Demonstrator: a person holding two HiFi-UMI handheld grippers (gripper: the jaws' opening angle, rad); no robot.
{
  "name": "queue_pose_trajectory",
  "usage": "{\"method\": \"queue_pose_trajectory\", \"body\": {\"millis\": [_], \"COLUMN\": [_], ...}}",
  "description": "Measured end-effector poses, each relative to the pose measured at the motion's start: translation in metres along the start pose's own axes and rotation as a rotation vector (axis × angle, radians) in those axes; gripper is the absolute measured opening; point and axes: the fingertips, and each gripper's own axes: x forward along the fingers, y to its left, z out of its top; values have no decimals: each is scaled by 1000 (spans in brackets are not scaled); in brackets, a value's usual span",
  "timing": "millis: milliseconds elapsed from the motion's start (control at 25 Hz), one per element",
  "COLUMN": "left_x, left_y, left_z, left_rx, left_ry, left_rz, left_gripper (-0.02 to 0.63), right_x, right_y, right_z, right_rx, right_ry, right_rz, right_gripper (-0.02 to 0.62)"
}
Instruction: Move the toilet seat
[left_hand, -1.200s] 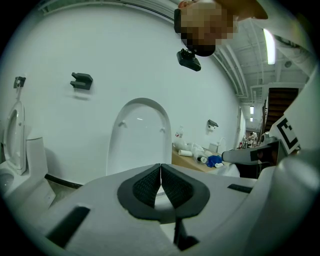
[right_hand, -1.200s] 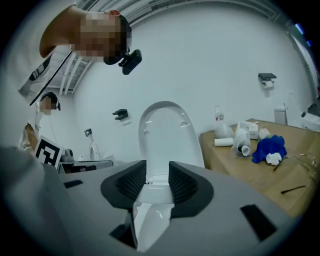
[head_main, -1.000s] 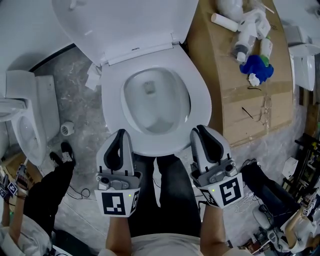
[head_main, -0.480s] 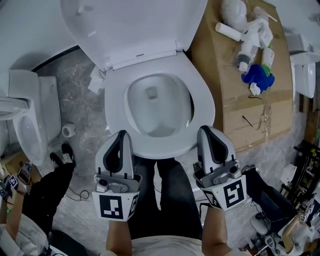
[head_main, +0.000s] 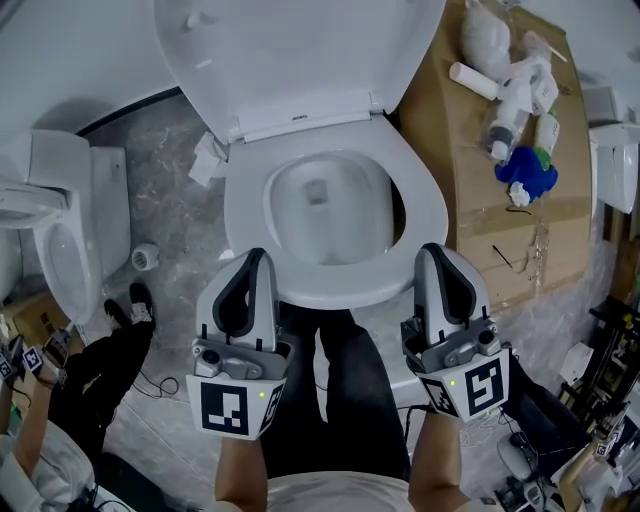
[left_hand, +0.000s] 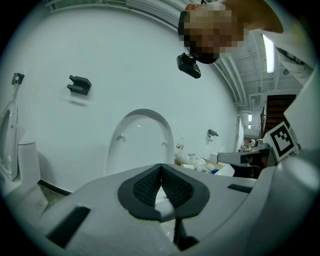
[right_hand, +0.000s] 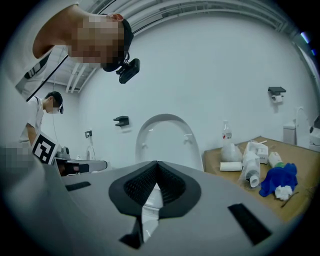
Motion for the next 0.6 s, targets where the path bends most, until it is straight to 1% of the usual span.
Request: {"method": "queue_pose_trajectory", "body": {"millis": [120, 320, 600], "left_x": [5, 6, 13], "left_y": [2, 5, 10], "left_z": [6, 10, 22], "left_rx": [0, -6, -10], "left_ry": [-17, -16, -40], "left_rz": [-2, -1, 2], "left_gripper": [11, 11, 11], "right_x": [4, 8, 18], "right_y": [-3, -2, -4], "right_z": [4, 9, 20], "right_rx": [-10, -16, -28], "right_ry": [-3, -8, -23], "right_rz": [5, 13, 19], "right_gripper": [14, 14, 14]}}
